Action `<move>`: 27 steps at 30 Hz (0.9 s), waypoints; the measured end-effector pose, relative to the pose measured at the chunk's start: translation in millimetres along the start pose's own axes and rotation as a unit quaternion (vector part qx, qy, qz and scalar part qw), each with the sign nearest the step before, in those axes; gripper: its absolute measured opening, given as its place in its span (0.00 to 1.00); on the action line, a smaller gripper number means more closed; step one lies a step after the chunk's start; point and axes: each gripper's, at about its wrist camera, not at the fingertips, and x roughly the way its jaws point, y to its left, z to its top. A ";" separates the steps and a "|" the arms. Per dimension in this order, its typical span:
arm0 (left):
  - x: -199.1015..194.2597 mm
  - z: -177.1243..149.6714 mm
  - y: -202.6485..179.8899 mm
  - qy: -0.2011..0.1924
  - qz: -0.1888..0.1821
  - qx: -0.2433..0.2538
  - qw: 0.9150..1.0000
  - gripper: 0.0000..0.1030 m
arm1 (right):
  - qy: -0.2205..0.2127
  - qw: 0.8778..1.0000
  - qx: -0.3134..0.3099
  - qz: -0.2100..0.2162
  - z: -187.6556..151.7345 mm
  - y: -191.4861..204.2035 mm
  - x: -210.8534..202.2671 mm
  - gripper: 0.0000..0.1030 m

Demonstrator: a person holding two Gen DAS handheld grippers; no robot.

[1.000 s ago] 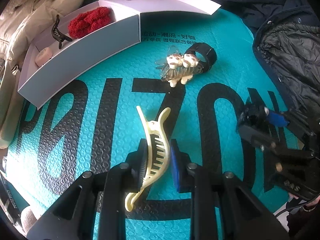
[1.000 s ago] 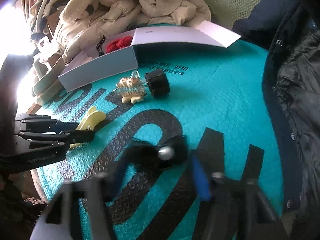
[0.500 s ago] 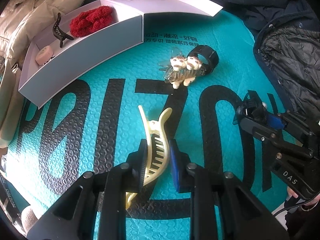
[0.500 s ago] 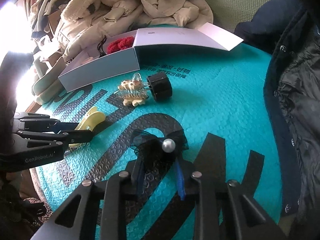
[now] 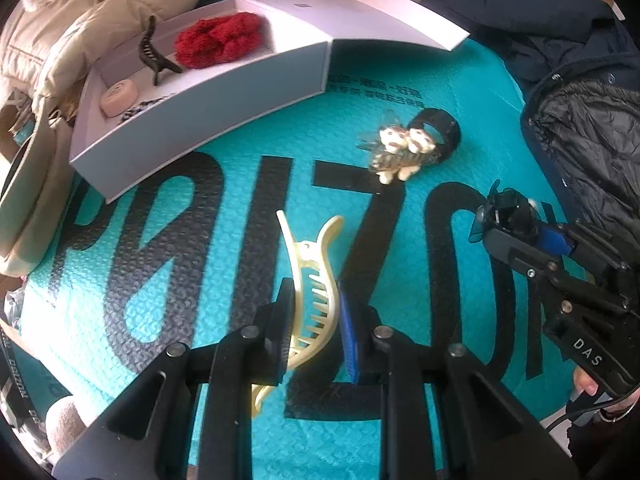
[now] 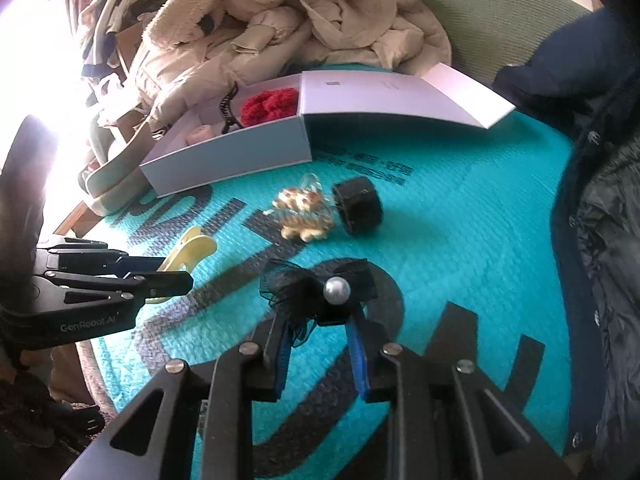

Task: Organize objects
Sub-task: 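Lift the black bow hair tie and cream claw clip off the mat, then carry the black bow hair tie and cream claw clip over the white box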

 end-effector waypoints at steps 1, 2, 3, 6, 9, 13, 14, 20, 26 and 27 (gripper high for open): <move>-1.7 -0.7 3.0 -0.001 0.003 -0.004 1.000 0.19 | 0.000 1.000 -0.003 0.003 1.0 2.4 0.5 0.24; -3.1 -1.2 6.3 -0.002 0.004 -0.008 1.000 0.19 | -0.001 1.000 -0.006 0.009 3.0 6.3 1.5 0.24; -5.1 -1.9 10.7 -0.002 0.006 -0.014 1.000 0.19 | -0.002 1.000 -0.009 0.014 4.1 8.7 2.0 0.24; -12.1 -4.0 22.4 -0.005 0.016 -0.028 0.999 0.19 | 0.001 0.999 -0.022 0.029 8.3 20.0 5.1 0.24; -20.1 -6.7 32.7 -0.010 0.027 -0.037 0.999 0.19 | 0.002 0.998 -0.041 0.042 13.0 33.5 7.6 0.24; -31.8 -10.8 46.8 -0.017 0.041 -0.052 0.998 0.19 | 0.000 0.996 -0.067 0.058 18.4 51.5 7.7 0.24; -34.3 -11.7 49.4 -0.018 0.044 -0.055 0.997 0.19 | -0.001 0.995 -0.074 0.062 19.8 56.8 7.5 0.24; -54.0 -19.5 62.8 -0.028 0.061 -0.074 0.995 0.19 | -0.008 0.991 -0.107 0.084 26.5 82.1 0.9 0.24; -81.0 -23.2 69.2 -0.048 0.072 -0.082 0.993 0.19 | -0.021 0.986 -0.128 0.104 31.3 99.3 -12.6 0.24; -87.9 -22.5 70.2 -0.053 0.077 -0.081 0.992 0.19 | -0.024 0.985 -0.132 0.106 33.3 102.4 -16.0 0.24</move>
